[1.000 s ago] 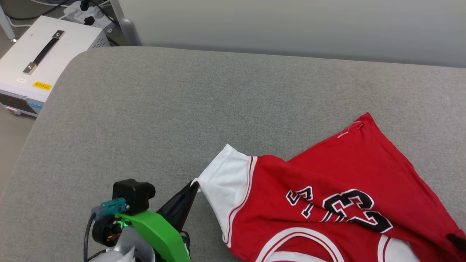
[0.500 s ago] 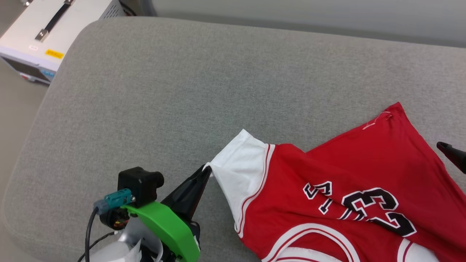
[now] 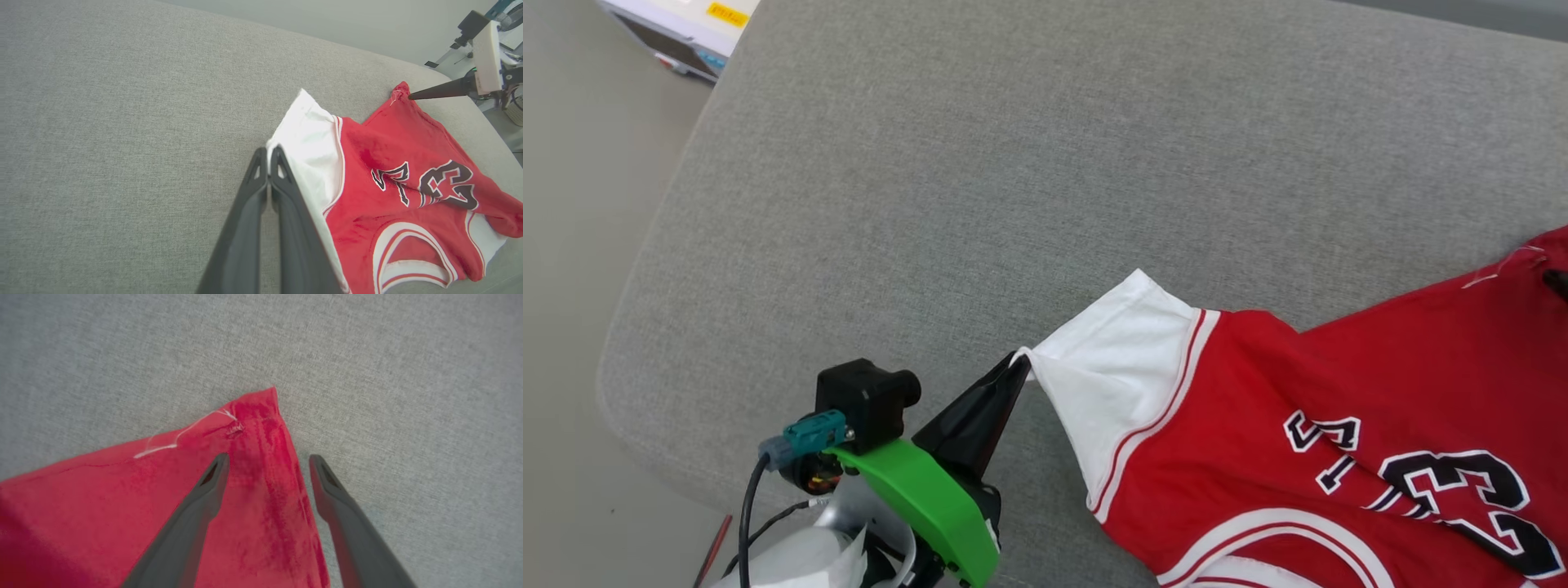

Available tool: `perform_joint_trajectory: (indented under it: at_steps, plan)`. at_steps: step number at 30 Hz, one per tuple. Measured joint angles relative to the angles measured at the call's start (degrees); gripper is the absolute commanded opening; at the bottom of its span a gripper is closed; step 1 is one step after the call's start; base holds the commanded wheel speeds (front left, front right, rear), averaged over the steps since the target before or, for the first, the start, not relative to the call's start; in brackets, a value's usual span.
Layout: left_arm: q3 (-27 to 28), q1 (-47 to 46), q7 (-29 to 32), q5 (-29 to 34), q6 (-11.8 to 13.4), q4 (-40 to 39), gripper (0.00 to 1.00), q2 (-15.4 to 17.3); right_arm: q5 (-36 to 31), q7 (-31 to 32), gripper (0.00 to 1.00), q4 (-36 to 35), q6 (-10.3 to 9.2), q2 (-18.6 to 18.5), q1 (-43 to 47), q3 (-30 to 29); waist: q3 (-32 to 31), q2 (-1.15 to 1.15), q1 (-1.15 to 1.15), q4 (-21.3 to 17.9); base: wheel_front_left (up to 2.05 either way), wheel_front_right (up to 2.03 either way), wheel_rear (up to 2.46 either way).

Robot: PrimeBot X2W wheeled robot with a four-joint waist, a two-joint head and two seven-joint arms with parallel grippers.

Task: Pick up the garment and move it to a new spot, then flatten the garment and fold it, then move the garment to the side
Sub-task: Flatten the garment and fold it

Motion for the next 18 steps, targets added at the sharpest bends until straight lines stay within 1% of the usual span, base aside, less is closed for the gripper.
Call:
perform_joint_trajectory:
  at_steps: [6, 12, 13, 14, 15, 18]
  plan:
    - [-0.24, -0.10, -0.56, 0.00, -0.79, 1.03, 0.00, -1.04, -1.13, -0.23, 1.00, 3.81, 0.00, -1.29, -0.97, 1.31, 2.10, 0.00, 0.00, 2.73, 0.00, 0.00, 0.00]
    - [-0.25, -0.51, -0.79, 0.00, -0.87, 1.47, 0.00, -1.36, -0.97, -0.40, 1.00, 5.91, 0.00, -2.61, -1.27, 1.70, 3.13, 0.00, 0.00, 4.22, 0.00, 0.00, 0.00]
    - [-0.24, -0.63, -0.79, -0.01, -0.87, 1.55, 0.00, -1.36, -0.87, -0.38, 0.73, 6.09, 0.00, -2.83, -1.27, 1.93, 3.13, 0.00, 0.00, 4.28, 0.00, 0.00, 0.00]
    - [-0.23, -0.65, -0.80, -0.01, -0.87, 1.59, 0.00, -1.36, -0.79, -0.38, 0.24, 6.20, 0.00, -2.97, -1.27, 2.19, 3.09, 0.00, 0.00, 4.27, 0.00, 0.00, 0.00]
    - [-0.22, -0.66, -0.80, -0.01, -0.87, 1.87, 0.00, -1.36, -0.64, -1.43, 0.00, 6.47, 0.00, -3.01, -1.27, 2.54, 2.90, 0.00, 0.00, 4.19, 0.00, 0.00, 0.00]
    - [-0.12, -0.66, -0.80, -0.02, -0.87, 2.31, 0.00, -1.35, -0.42, -4.07, 0.00, 7.48, 0.00, -2.37, -1.31, 2.34, 2.40, 0.00, 0.00, 3.99, 0.00, 0.00, 0.00]
